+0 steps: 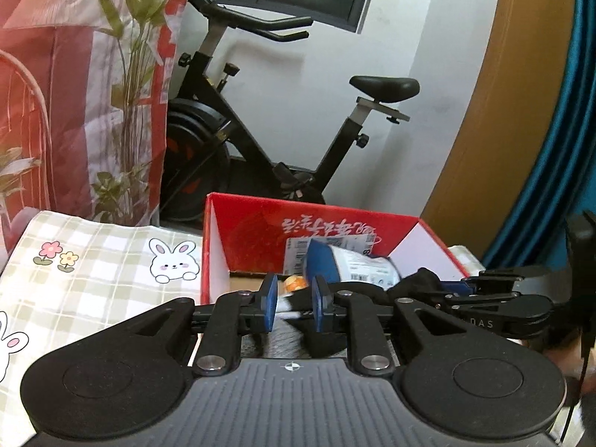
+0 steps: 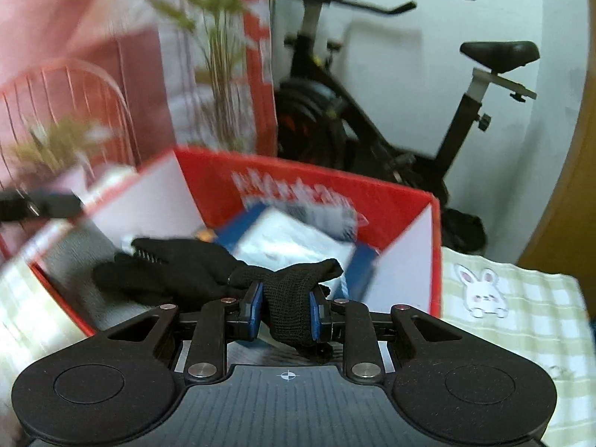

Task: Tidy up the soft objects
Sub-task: 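Lift the black gloves with both grippers and carry them over the box, then open both grippers to drop the black gloves into the box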

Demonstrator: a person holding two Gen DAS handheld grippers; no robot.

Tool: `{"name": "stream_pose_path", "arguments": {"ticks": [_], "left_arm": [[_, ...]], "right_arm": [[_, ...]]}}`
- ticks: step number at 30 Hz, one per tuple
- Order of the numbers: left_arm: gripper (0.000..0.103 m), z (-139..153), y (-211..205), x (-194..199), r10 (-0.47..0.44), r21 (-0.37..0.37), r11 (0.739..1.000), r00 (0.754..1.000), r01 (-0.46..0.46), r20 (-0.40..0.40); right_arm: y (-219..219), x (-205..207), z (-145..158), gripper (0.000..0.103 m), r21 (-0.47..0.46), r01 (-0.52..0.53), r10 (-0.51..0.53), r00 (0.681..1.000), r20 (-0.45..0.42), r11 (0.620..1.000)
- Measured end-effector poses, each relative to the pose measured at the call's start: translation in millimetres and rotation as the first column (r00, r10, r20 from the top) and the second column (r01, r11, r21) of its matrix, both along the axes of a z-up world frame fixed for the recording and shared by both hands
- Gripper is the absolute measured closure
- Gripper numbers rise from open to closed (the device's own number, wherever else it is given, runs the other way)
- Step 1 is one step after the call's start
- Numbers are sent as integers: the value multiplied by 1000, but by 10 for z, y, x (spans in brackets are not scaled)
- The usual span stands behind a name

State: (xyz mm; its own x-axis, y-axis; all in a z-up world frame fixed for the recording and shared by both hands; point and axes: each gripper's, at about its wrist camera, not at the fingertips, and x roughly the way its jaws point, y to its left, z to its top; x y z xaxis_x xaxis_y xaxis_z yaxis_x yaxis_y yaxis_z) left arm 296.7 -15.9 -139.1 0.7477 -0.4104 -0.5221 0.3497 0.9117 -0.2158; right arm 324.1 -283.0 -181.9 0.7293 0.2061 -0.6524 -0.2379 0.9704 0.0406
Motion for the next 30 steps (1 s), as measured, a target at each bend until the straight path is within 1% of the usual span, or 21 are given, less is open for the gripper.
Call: {"name": "stream_pose_path", "arguments": {"ticks": [1,3,5,7,9,11,13,14,15,16,17,18,21,25,30], "left_arm": [[82,-6,0,1,1,4,1000,1000,-1,-2],[82,-29,11,24,5,4,1000,1000,-5,-8],[78,-37,13,43,9,4,1000,1000,-9,-10],[68,-36,0,36,13,7,1000,1000,-13,-7],[62,-26,-9,27,17,12,1000,1000,-17,-2],[57,-4,-14,2,17,16,1000,1000,-17,4],[44,21,-17,-38,21,24,999,1000,-21,6],[41,38,-14,-58,28,31,999,1000,-28,6],[34,52,-11,-71,35,36,999,999,-35,5],[30,72,-5,-99,43,41,998,999,-43,4],[28,94,-1,-130,52,49,997,999,-52,0],[24,118,2,-160,59,57,997,998,-58,-3],[23,174,24,-301,47,67,997,999,-48,8],[24,195,65,-536,27,66,997,1000,-26,0],[24,74,131,-835,12,55,998,999,-10,-43]], "right_arm": [[16,43,-22,80,-38,2,-2,1000,-18,999],[43,112,-42,80,-80,3,-6,999,-39,997],[73,152,-42,80,-79,-2,-2,999,-48,997],[108,193,-44,80,-76,-12,7,998,-64,997],[136,230,-69,79,-88,-15,8,996,-85,996],[142,227,-81,74,-93,-3,-5,997,-83,996],[111,191,-73,67,-94,19,-25,998,-65,995],[97,164,-59,61,-91,34,-39,998,-53,995],[75,139,-40,57,-87,46,-50,998,-48,995],[46,103,-14,51,-74,55,-58,997,-43,996],[25,59,15,48,-60,63,-65,997,-36,996],[1,-1,51,48,-41,68,-69,997,-23,997],[-59,-174,159,47,-3,65,-65,998,0,998],[-97,-481,288,47,45,48,-50,998,31,998],[-101,-891,370,47,91,20,-26,998,62,996]]}}
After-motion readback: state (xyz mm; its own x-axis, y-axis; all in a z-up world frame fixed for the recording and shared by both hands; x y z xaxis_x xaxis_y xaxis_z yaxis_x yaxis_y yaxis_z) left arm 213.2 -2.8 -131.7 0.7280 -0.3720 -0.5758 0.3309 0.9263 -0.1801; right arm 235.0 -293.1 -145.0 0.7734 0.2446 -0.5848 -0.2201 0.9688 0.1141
